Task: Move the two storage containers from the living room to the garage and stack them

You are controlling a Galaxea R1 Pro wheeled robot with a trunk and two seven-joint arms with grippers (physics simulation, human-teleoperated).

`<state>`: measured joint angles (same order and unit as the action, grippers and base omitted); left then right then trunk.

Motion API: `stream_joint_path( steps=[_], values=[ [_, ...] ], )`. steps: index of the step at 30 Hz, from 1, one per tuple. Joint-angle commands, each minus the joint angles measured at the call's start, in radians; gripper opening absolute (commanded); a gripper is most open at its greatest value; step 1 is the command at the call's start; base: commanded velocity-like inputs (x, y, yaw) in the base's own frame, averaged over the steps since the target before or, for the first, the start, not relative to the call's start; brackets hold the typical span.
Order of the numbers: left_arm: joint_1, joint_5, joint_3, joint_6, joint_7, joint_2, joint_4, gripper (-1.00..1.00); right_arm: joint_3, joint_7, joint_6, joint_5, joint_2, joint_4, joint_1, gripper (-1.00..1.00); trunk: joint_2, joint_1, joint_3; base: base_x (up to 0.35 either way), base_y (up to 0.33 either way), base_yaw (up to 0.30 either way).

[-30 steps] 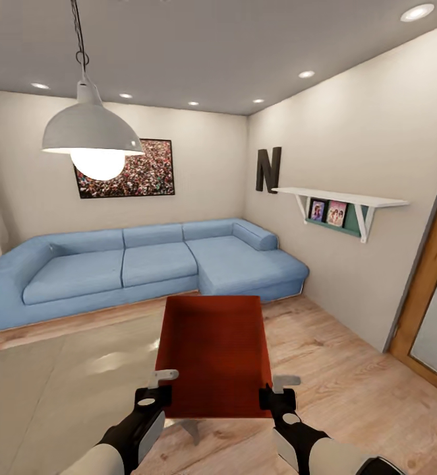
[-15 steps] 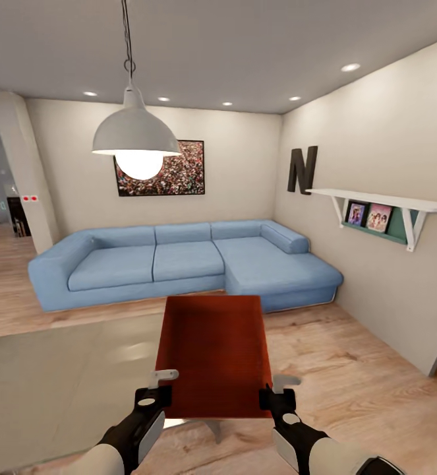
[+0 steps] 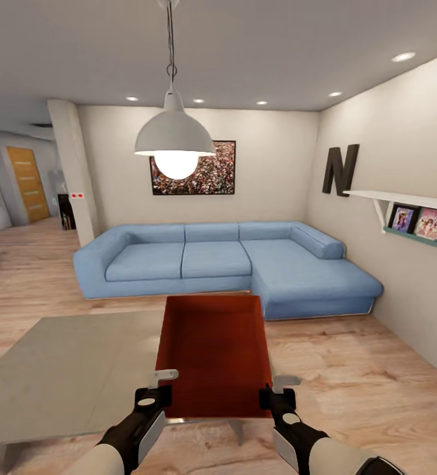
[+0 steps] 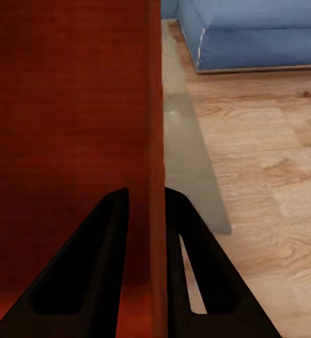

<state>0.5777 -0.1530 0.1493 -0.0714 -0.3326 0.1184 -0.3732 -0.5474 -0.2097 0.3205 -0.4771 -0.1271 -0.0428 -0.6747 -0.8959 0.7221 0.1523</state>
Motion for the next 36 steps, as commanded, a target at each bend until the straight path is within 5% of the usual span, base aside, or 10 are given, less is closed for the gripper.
stream_joint_path(
  steps=[1,36],
  values=[
    [0.001,-0.013,-0.016,-0.007,-0.011,-0.014,-0.001,-1.00,0.020,0.000,0.003,0.003,0.012,-0.003,0.000,-1.00,-0.001,0.000,0.001,0.000,0.000,0.300],
    [0.002,-0.013,-0.016,-0.007,-0.011,-0.017,-0.005,-1.00,0.020,0.000,0.003,0.003,0.012,-0.003,0.000,-1.00,-0.001,0.000,0.001,0.000,0.000,0.300]
  ],
)
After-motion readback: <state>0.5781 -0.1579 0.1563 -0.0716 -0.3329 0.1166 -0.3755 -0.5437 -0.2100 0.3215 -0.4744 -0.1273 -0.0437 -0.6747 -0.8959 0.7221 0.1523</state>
